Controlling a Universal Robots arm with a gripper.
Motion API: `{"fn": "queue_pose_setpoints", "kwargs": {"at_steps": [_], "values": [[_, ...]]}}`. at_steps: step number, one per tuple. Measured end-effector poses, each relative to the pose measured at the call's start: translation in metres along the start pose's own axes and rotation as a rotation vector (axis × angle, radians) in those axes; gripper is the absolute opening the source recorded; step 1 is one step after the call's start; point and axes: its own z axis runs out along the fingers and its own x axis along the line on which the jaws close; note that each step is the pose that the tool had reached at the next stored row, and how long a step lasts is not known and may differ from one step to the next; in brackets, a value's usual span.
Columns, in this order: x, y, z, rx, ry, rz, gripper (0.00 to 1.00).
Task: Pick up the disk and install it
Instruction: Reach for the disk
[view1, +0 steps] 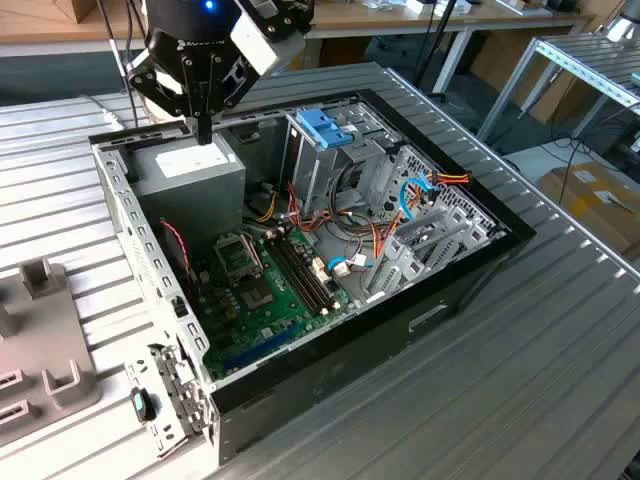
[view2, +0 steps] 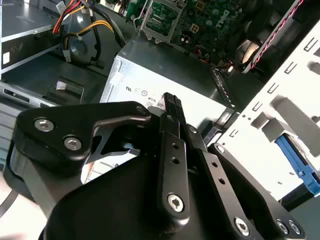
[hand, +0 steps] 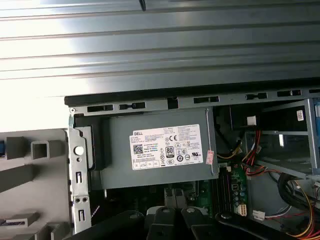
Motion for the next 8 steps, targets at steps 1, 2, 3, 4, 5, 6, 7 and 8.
{"fn": "queue_pose_setpoints", "kwargs": {"at_steps": [1, 2, 3, 4, 5, 6, 7, 8], "values": [[0.0000, 0.0000, 0.0000, -0.0001, 0.0000, 0.000, 0.11], [0.0000, 0.0000, 0.0000, -0.0001, 0.0000, 0.000, 0.11], [0.0000, 0.0000, 0.0000, -0.0001, 0.0000, 0.000, 0.11], [0.0000, 0.0000, 0.0000, 0.0000, 0.0000, 0.000, 0.11], [0.0000, 0.0000, 0.0000, 0.0000, 0.0000, 0.000, 0.11], [0.0000, 0.0000, 0.0000, -0.0001, 0.0000, 0.000, 0.11], [0.0000, 0.0000, 0.0000, -0.0001, 0.0000, 0.000, 0.11], [0.0000, 0.0000, 0.0000, -0.0001, 0.0000, 0.000, 0.11]]}}
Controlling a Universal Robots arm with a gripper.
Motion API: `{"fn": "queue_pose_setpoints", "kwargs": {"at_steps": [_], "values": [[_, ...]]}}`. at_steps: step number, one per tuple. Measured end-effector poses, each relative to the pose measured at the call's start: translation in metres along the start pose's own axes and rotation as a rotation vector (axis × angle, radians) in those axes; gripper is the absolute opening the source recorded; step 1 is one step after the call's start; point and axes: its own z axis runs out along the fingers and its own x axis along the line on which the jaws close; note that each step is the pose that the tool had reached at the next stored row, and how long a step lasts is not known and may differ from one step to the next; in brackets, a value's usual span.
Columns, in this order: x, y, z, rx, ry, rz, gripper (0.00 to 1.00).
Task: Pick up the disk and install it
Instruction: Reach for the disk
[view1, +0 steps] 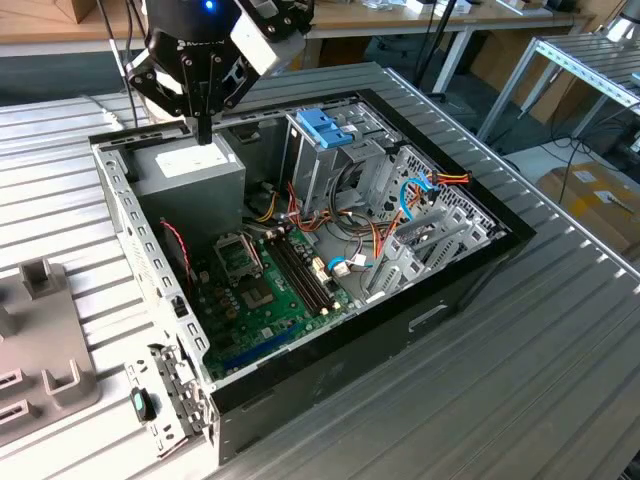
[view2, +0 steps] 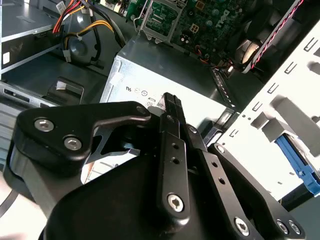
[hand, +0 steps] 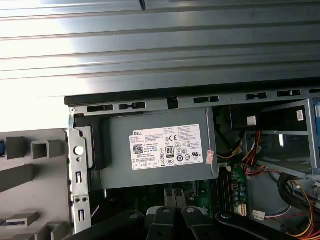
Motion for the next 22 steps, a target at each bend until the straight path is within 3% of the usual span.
{"fn": "queue_pose_setpoints", "kwargs": {"at_steps": [6, 17, 22], "values": [[0.0032, -0.0003, -0.0001, -0.0001, 0.0000, 0.000, 0.11], [0.0200, -0.0015, -0.0006, 0.0000, 0.0000, 0.000, 0.11], [0.0244, -0.0018, -0.0007, 0.0000, 0.0000, 0.000, 0.11]]}}
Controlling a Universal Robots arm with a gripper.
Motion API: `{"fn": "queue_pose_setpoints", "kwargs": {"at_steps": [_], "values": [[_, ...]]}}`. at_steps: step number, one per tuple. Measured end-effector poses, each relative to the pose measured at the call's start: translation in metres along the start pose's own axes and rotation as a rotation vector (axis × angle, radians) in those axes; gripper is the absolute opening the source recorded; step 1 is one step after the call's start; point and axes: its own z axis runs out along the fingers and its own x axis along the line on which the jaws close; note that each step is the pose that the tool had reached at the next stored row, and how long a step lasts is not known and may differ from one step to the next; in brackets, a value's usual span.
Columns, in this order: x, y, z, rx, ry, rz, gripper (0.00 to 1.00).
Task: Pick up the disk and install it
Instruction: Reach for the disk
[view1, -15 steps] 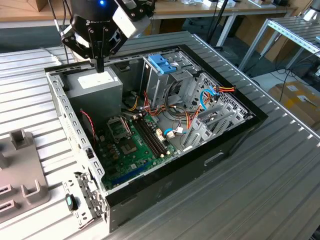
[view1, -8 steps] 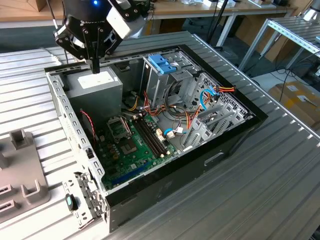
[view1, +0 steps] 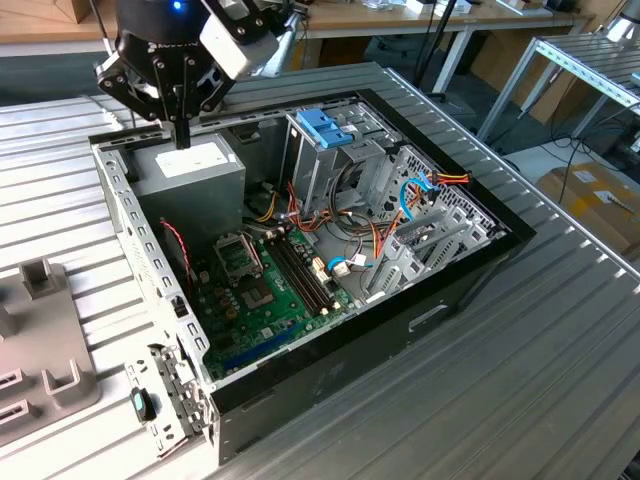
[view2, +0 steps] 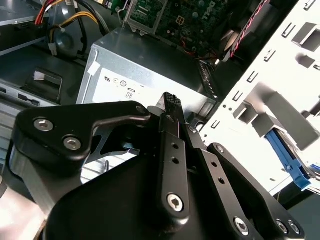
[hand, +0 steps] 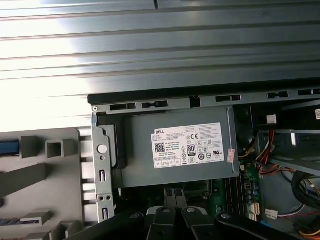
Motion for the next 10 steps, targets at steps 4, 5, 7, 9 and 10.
{"fn": "queue_pose_setpoints", "kwargs": {"at_steps": [4, 5, 7, 9, 10], "values": [[0.0036, -0.0003, -0.0001, 0.0001, 0.0001, 0.000, 0.11], [0.0045, -0.0003, -0.0001, 0.0000, 0.0000, 0.000, 0.11], [0.0066, -0.0005, -0.0002, 0.0000, 0.0000, 0.000, 0.11], [0.0092, -0.0007, -0.0003, 0.0000, 0.0000, 0.000, 0.11], [0.0103, -0.0008, -0.0003, 0.0000, 0.0000, 0.000, 0.11]]}}
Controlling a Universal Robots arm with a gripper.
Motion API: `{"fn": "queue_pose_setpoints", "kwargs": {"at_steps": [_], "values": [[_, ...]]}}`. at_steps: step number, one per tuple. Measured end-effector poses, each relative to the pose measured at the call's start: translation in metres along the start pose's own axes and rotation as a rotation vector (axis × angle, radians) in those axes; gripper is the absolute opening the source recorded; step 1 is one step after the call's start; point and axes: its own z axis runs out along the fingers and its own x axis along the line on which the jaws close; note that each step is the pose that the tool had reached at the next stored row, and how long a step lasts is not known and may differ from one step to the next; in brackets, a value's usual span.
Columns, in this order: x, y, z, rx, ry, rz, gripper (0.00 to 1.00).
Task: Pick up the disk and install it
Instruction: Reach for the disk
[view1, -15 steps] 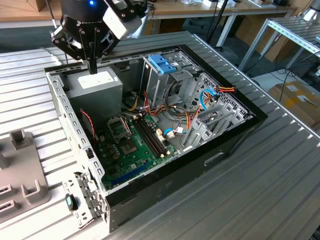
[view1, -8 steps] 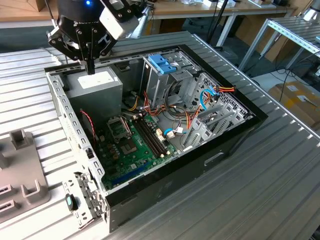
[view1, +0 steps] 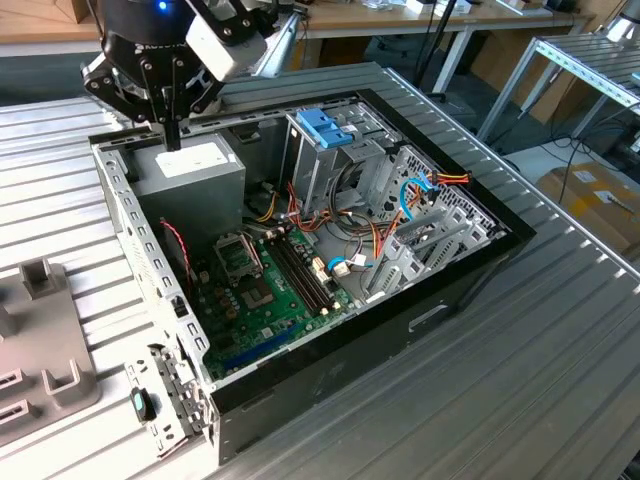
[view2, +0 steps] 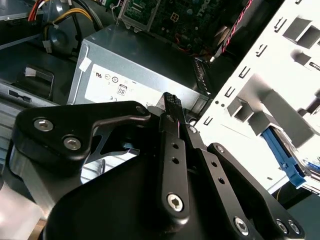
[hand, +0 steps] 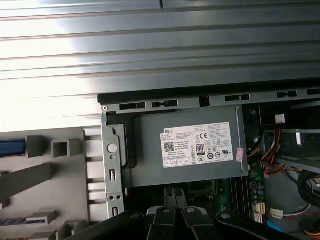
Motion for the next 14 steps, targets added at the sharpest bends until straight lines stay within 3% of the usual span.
{"fn": "queue_pose_setpoints", "kwargs": {"at_steps": [14], "values": [[0.0145, -0.0010, -0.0004, 0.0000, 0.0000, 0.000, 0.11]]}}
